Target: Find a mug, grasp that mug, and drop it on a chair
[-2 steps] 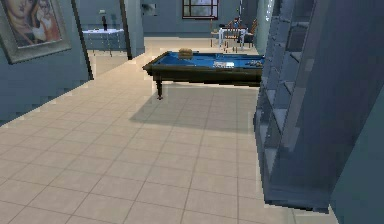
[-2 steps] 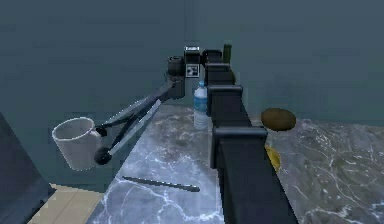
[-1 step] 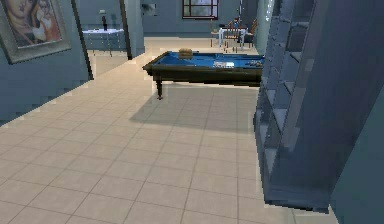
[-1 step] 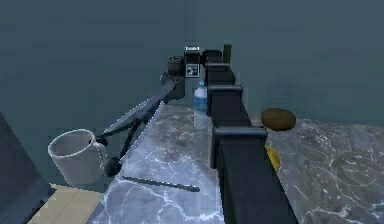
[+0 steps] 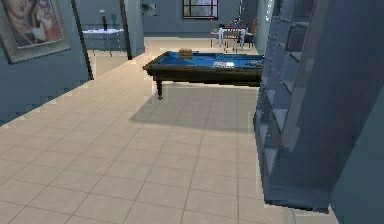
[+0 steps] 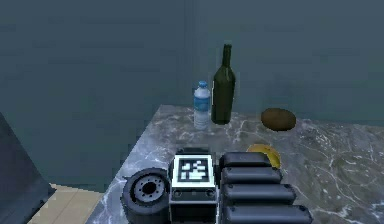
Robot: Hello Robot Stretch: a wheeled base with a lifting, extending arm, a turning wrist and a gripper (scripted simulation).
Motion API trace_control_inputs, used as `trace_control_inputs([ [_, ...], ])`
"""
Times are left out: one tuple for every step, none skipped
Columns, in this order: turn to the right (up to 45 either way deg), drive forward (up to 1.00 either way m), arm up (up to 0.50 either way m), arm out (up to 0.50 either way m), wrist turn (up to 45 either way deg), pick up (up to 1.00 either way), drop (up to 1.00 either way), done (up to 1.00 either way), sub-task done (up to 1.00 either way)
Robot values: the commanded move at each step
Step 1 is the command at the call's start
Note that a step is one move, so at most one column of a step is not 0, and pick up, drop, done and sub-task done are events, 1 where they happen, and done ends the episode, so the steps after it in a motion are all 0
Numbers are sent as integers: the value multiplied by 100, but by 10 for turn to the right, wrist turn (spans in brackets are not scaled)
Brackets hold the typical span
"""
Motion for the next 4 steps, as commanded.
trace_control_inputs([
  [-330, 0, 0, 0, 0, 0, 0, 0, 0],
  [-30, 0, 0, 0, 0, 0, 0, 0, 0],
  [0, 30, 0, 0, 0, 0, 0, 0, 0],
  [90, 0, 0, 0, 0, 0, 0, 0, 0],
])
